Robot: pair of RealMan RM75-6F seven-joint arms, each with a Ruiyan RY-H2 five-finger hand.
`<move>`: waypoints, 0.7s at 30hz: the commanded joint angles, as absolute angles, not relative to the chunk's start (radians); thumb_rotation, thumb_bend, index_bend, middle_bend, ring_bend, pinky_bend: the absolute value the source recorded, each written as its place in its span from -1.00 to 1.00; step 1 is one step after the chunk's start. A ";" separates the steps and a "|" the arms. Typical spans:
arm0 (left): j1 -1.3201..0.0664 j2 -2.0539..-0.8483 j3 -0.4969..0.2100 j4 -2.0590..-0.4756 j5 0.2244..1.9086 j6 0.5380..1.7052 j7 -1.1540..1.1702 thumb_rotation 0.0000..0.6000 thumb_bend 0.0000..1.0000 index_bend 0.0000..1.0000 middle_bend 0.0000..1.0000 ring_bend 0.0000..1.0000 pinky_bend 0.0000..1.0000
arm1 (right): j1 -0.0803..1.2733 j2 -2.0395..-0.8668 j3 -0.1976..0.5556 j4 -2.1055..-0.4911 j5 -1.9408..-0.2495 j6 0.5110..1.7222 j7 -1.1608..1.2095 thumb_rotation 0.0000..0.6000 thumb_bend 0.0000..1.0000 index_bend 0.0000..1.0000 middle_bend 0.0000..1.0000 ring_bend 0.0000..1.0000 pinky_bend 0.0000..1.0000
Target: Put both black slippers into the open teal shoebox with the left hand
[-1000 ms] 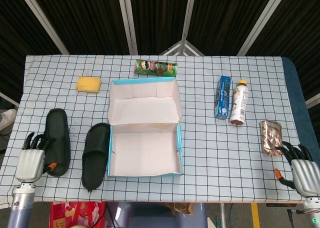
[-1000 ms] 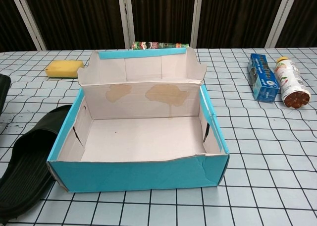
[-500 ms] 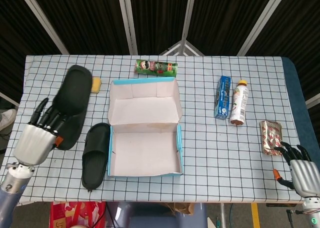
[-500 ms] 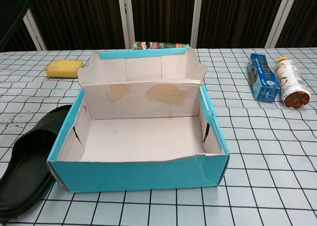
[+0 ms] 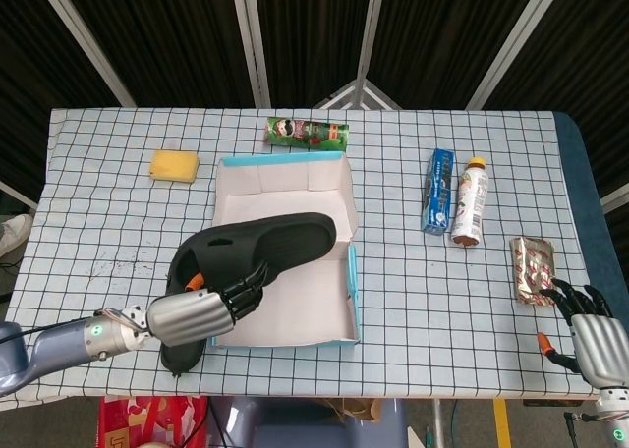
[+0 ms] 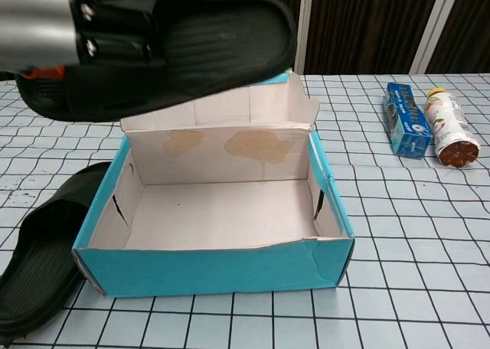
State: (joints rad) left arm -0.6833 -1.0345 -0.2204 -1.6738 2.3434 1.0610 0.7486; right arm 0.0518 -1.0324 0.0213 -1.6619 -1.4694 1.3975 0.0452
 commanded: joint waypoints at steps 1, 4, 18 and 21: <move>-0.761 -1.058 -0.206 -1.684 2.328 0.942 0.773 1.00 -0.23 0.18 0.17 -0.63 -0.75 | 0.051 -1.031 0.021 -1.661 -1.471 1.399 0.051 1.00 -0.27 -0.52 -0.69 -0.59 -0.81; -0.790 -1.108 -0.191 -1.644 2.316 0.931 0.744 1.00 -0.23 0.18 0.17 -0.63 -0.75 | 0.050 -1.030 0.022 -1.658 -1.469 1.399 0.058 1.00 -0.27 -0.52 -0.69 -0.59 -0.81; -0.847 -1.230 -0.131 -1.485 2.318 0.923 0.805 1.00 -0.20 0.18 0.19 -0.62 -0.75 | 0.055 -1.028 0.022 -1.646 -1.470 1.391 0.086 1.00 -0.27 -0.52 -0.69 -0.59 -0.81; -0.858 -1.259 -0.108 -1.460 2.318 0.916 0.810 1.00 -0.20 0.18 0.19 -0.62 -0.75 | 0.056 -1.028 0.023 -1.645 -1.466 1.387 0.083 1.00 -0.27 -0.52 -0.69 -0.59 -0.81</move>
State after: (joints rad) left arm -0.8520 -1.2431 -0.1202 -1.4732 2.3205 0.9152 0.8081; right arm 0.0559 -1.0283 0.0224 -1.6454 -1.4673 1.3879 0.0838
